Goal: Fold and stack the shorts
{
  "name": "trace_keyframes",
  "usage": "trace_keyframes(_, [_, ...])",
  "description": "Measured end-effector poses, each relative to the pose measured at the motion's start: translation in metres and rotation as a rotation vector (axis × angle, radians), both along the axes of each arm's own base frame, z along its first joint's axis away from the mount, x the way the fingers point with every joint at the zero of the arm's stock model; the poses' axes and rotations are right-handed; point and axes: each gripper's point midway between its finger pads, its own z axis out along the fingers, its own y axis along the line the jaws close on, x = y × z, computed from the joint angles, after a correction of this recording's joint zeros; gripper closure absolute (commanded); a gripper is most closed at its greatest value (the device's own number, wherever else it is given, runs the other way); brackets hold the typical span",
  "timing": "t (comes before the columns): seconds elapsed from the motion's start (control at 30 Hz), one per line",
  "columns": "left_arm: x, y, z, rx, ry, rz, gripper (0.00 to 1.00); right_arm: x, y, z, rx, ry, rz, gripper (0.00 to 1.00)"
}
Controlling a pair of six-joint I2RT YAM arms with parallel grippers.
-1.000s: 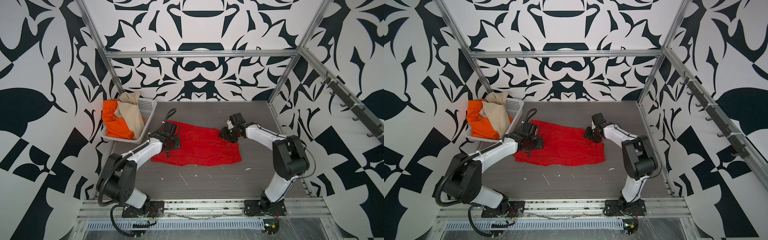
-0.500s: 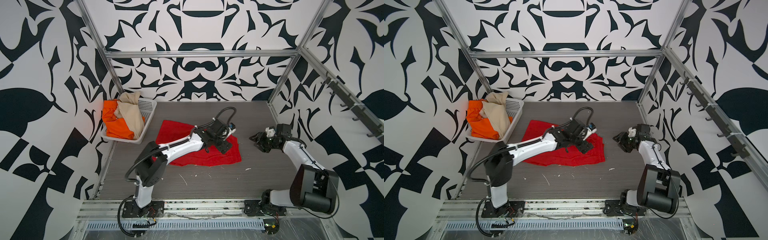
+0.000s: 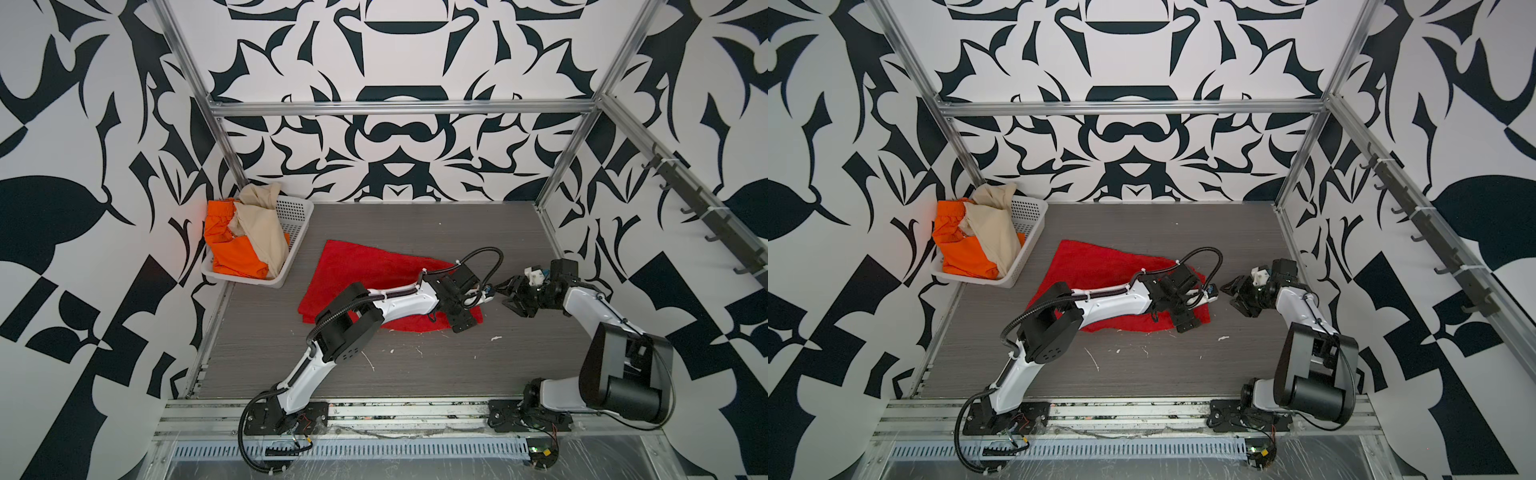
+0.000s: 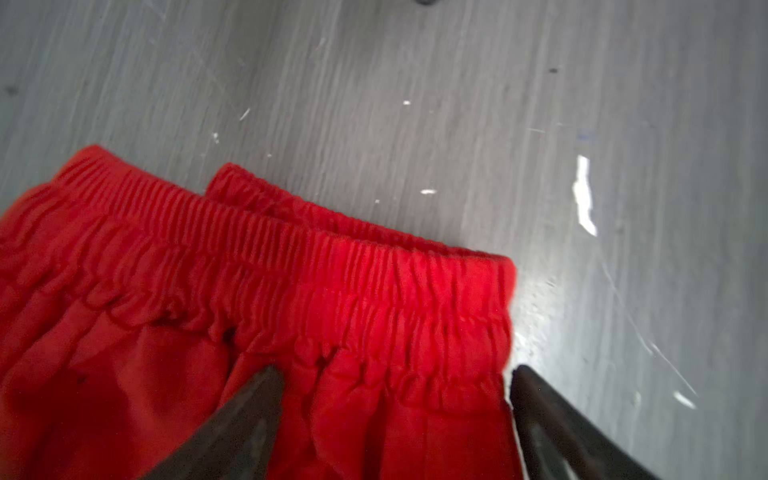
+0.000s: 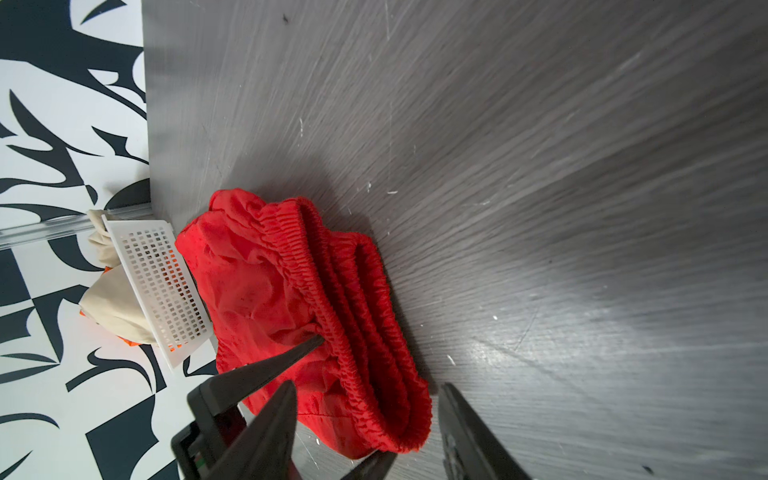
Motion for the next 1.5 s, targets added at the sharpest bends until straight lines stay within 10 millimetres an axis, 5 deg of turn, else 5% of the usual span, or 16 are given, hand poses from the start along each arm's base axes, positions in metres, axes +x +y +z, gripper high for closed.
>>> trace_keyframes(0.07, [0.002, 0.0, -0.004, -0.006, -0.023, 0.001, 0.42, -0.002, 0.001, -0.005, 0.007, 0.018, 0.007, 0.36])
trace_keyframes(0.2, [0.001, 0.002, -0.013, -0.035, -0.045, 0.0, 0.57, -0.007, 0.006, -0.013, 0.039, 0.044, 0.018, 0.24])
trace_keyframes(0.4, [-0.007, 0.014, 0.008, -0.132, -0.094, 0.004, 0.83, -0.013, 0.02, -0.016, 0.15, 0.076, 0.024, 0.17])
trace_keyframes(0.57, [-0.011, 0.019, 0.032, -0.23, -0.159, 0.014, 0.88, -0.02, 0.032, -0.014, 0.234, 0.092, 0.005, 0.16])
trace_keyframes(0.9, [-0.026, 0.011, 0.036, -0.254, -0.313, -0.021, 0.95, -0.021, 0.061, 0.0, 0.327, 0.083, 0.006, 0.16])
trace_keyframes(1.3, [-0.007, 0.015, 0.046, -0.278, -0.444, 0.075, 0.96, -0.03, 0.058, -0.001, 0.261, 0.099, -0.017, 0.13])
trace_keyframes(1.37, [-0.006, 0.016, 0.047, -0.279, -0.45, 0.08, 0.97, -0.03, 0.057, -0.001, 0.262, 0.099, -0.021, 0.01])
trace_keyframes(1.5, [-0.007, 0.015, 0.048, -0.274, -0.466, 0.072, 0.96, -0.027, 0.059, -0.002, 0.295, 0.099, -0.045, 0.0])
